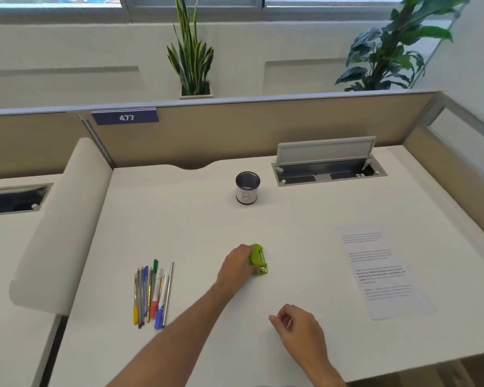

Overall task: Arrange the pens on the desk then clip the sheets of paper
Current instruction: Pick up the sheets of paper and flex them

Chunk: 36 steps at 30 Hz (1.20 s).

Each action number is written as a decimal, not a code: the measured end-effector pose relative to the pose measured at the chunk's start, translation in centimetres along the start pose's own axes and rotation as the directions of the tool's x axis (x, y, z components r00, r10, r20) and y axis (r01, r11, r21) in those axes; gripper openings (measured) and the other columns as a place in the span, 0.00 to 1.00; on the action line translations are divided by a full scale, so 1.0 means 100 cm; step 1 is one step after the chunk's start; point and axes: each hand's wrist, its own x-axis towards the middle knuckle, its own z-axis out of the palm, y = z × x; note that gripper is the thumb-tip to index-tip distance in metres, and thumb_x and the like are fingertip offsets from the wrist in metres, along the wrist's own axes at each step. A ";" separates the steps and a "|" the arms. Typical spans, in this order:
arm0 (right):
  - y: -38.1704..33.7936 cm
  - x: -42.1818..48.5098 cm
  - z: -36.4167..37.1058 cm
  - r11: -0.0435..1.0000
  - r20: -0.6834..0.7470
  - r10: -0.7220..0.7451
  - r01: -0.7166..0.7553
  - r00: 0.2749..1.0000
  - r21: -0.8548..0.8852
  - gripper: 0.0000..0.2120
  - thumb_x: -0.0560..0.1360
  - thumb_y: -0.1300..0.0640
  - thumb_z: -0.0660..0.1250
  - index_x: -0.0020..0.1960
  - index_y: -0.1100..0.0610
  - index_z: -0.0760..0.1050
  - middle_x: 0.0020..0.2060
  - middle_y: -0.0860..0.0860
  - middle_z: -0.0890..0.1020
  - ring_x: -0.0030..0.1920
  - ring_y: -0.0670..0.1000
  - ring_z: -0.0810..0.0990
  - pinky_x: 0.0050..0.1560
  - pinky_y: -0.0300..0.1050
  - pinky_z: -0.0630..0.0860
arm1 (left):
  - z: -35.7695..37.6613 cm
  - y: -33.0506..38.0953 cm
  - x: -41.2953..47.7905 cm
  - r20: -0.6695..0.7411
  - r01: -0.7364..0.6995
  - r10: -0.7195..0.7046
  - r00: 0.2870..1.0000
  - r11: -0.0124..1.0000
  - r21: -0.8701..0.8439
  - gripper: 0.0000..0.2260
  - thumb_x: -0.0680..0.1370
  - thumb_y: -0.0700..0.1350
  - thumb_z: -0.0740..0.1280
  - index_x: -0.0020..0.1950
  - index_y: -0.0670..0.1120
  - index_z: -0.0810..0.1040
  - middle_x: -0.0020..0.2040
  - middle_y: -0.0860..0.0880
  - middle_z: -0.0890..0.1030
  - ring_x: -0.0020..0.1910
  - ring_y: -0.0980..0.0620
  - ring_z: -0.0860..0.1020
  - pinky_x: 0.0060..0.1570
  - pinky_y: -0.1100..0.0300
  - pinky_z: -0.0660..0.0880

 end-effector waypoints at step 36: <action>0.243 0.179 -0.213 0.894 -0.217 0.404 -0.434 0.888 -0.111 0.28 0.74 0.45 0.78 0.63 0.63 0.76 0.61 0.61 0.77 0.62 0.64 0.76 0.60 0.60 0.76 | 0.258 0.189 0.076 0.012 0.196 -0.197 0.980 0.977 0.080 0.54 0.70 0.58 0.83 0.88 0.57 0.55 0.60 0.52 0.67 0.55 0.52 0.73 0.53 0.54 0.79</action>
